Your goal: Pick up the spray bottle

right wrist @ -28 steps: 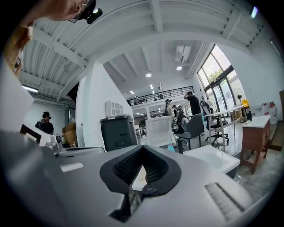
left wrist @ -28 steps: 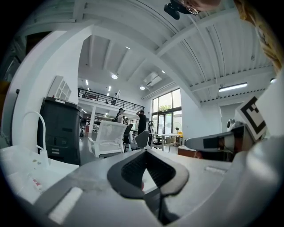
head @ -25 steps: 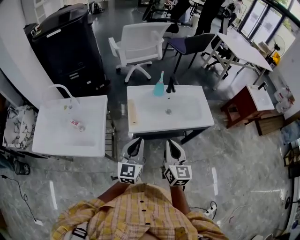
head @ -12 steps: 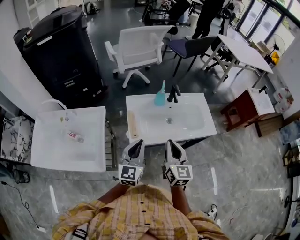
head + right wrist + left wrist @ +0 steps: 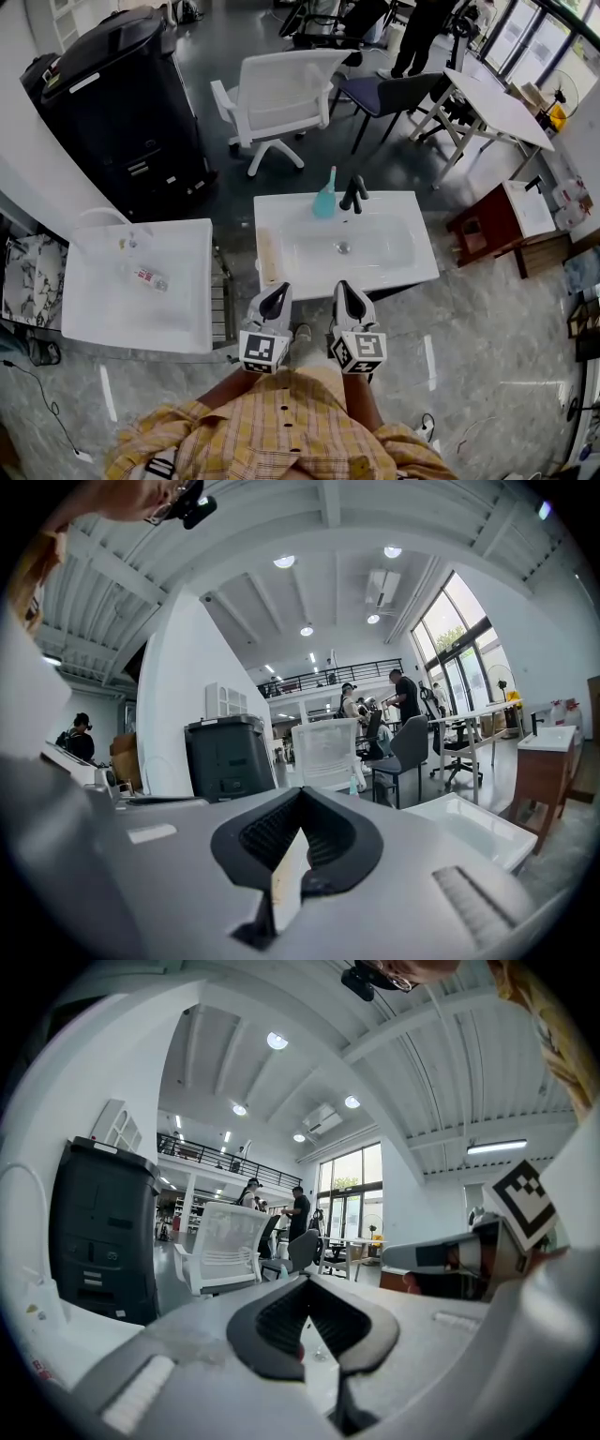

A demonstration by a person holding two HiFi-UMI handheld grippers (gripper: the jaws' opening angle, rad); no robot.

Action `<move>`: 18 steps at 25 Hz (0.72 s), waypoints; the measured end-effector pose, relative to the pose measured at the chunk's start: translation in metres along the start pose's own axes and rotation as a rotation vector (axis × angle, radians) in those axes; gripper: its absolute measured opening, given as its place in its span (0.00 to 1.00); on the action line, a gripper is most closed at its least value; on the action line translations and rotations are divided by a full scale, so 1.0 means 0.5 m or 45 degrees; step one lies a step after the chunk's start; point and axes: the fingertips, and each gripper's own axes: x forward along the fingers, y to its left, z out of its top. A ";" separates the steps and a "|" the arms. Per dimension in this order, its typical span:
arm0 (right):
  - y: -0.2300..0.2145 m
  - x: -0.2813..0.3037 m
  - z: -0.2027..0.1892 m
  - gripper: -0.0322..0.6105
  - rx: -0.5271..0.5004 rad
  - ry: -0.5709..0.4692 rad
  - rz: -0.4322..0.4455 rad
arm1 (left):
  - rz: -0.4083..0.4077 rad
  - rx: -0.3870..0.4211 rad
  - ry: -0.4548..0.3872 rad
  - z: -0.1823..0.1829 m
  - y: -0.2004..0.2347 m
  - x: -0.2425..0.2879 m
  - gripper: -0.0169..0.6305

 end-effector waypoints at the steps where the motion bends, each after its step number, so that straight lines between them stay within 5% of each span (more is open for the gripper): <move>1: -0.004 0.010 0.002 0.05 0.001 -0.002 0.007 | 0.008 0.001 0.002 0.000 0.006 0.009 0.02; 18: -0.133 0.214 0.069 0.05 -0.014 -0.008 0.087 | 0.080 0.052 -0.025 0.058 0.061 0.238 0.02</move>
